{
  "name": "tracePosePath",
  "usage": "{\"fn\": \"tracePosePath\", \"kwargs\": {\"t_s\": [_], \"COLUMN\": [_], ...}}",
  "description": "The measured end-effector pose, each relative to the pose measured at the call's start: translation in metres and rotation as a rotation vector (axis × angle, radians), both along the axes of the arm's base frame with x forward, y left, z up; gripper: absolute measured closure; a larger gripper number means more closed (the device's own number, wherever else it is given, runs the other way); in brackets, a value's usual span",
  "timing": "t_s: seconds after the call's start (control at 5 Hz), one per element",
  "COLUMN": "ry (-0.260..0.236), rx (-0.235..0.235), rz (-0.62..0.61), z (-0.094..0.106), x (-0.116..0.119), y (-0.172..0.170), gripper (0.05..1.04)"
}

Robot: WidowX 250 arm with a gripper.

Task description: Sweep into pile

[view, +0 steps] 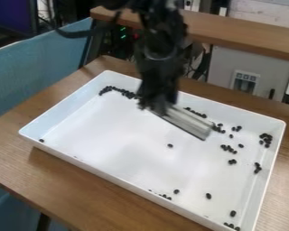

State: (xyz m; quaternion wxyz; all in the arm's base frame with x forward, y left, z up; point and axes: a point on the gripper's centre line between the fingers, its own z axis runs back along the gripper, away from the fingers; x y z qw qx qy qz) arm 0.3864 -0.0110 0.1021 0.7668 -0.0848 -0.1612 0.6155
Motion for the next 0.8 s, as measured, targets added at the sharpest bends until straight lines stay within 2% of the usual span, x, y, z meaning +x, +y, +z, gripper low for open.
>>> {"fn": "tracePosePath", "kwargs": {"t_s": [0.4, 0.6, 0.8], "ry": [0.014, 0.017, -0.012], "rx": [0.067, 0.043, 0.039], "rz": [-0.003, 0.006, -0.044], "z": [-0.034, -0.056, -0.057], "x": [-0.022, -0.025, -0.023], "y": [0.045, 0.072, 0.081], "gripper": [0.717, 0.717, 0.652]}}
